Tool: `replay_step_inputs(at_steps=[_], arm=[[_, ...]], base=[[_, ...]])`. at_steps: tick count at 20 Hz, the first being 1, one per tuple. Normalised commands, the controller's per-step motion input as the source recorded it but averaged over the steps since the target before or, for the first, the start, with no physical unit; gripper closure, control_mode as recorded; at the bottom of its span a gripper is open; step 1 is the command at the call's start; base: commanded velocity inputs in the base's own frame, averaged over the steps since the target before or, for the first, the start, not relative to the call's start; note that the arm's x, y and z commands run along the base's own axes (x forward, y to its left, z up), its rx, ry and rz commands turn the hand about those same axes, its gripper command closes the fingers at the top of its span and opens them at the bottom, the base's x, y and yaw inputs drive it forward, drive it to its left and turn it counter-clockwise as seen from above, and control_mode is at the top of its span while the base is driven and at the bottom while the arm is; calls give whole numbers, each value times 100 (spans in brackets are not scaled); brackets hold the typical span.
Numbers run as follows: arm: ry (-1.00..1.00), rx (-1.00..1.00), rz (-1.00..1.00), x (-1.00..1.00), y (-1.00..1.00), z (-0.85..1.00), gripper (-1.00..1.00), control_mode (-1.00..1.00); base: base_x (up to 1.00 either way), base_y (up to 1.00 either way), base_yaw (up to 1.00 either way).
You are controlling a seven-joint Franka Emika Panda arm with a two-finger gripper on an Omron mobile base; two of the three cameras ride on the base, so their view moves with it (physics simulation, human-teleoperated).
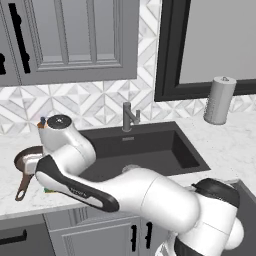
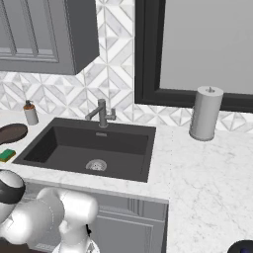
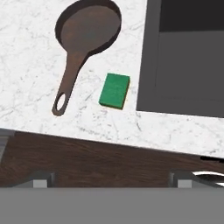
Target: Pick the pan and sponge and place them into the sink. Then turn on the water.
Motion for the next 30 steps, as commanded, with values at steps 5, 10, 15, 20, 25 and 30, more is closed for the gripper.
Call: replay_step_inputs(at_steps=[5,10,15,20,25,30], arm=[[3,-1,0,20,62,-15,-100,-100],[1,-1,0,17,30,-21,-100,-100],[0,0,0,15,25,-33,-100,-100],[0,0,0,17,26,-25,-100,-100],[0,0,0,16,18,-19,-100,-100],[0,0,0,16,9,-25,-100,-100]], base=[[0,0,0],[0,0,0],[0,0,0],[0,0,0],[0,0,0],[0,0,0]])
